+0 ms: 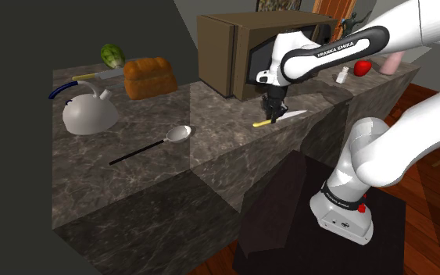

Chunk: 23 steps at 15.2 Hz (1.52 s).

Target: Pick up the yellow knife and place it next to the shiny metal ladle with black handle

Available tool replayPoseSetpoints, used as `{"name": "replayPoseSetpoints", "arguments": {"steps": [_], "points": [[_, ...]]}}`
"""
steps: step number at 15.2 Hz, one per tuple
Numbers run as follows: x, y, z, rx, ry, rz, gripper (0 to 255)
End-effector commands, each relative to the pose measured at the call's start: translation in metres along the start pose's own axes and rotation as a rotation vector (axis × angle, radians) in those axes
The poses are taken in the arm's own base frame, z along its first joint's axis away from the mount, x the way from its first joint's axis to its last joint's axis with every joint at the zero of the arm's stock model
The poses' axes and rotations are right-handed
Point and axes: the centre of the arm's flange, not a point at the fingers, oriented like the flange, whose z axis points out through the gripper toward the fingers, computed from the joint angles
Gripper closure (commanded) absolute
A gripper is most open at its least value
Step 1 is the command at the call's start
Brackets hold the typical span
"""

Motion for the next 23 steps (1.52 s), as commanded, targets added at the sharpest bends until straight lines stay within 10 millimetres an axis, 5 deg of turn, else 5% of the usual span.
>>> {"name": "replayPoseSetpoints", "arguments": {"steps": [1,19,23], "points": [[0.0,-0.001,-0.01,0.0,0.0,0.0,255],[0.001,-0.005,-0.104,0.0,0.0,0.0,255],[0.048,0.019,-0.105,0.0,0.0,0.0,255]]}}
